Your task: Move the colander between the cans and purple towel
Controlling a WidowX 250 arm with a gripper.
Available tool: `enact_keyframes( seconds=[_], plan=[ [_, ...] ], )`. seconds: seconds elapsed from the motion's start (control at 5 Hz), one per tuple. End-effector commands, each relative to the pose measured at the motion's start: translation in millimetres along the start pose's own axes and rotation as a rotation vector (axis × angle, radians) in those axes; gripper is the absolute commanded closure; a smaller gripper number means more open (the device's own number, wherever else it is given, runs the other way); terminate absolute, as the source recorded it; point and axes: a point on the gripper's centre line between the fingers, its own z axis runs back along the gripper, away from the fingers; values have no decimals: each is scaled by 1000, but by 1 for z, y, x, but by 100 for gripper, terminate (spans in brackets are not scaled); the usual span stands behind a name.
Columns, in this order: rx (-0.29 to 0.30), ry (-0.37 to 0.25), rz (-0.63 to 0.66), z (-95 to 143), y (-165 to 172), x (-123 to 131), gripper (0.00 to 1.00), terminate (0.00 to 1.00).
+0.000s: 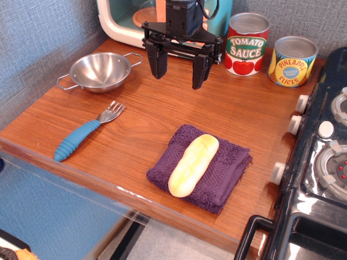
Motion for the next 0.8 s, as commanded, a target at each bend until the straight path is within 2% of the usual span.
enact_keyframes(
  seconds=[0.0,0.2,0.4,0.6],
  plan=[
    [0,0,0,0,0,0,0,0],
    [-75,-47,-81,-9,36,5,0,0],
    [-85,-84,-83,-14,70,11,0,0],
    [-54,-117,-127,-17,95,19,0,0]
  ],
)
